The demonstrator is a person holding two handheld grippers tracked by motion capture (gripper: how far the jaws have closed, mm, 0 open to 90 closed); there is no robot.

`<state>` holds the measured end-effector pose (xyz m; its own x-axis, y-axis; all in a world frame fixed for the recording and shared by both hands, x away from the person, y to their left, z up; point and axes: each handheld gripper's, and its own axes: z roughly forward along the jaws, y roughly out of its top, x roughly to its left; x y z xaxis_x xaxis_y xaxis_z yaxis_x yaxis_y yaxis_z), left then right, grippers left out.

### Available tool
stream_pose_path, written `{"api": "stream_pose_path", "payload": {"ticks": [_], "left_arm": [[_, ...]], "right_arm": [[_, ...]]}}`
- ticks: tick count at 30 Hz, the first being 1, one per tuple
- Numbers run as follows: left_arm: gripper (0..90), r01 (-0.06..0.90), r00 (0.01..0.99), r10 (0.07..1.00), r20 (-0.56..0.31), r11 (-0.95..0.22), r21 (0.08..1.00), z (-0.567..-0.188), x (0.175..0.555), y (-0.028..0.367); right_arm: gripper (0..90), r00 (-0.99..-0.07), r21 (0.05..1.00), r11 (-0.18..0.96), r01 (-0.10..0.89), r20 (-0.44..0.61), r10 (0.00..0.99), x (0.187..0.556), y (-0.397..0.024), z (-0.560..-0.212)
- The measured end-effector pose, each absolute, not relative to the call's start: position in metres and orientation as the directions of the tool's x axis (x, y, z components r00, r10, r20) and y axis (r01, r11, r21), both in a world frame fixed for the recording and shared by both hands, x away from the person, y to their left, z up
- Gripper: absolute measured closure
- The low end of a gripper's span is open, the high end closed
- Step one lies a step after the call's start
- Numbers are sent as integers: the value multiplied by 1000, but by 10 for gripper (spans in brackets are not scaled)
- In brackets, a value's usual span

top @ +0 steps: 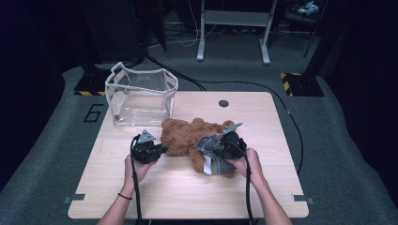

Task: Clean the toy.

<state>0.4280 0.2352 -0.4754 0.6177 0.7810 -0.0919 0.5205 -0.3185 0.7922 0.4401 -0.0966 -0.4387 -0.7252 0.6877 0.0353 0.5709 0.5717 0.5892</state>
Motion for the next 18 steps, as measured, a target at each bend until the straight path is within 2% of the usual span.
{"api": "stream_pose_path", "payload": {"ticks": [11,18], "left_arm": [[797,516,608,789,-87,-309,799,-476,428,236],[802,519,613,785,-87,-318,793,-476,428,237]], "right_arm": [[756,-660,576,515,634,56,749,430,-136,-451],[755,-659,586,509,630,57,750,430,-139,-448]]}}
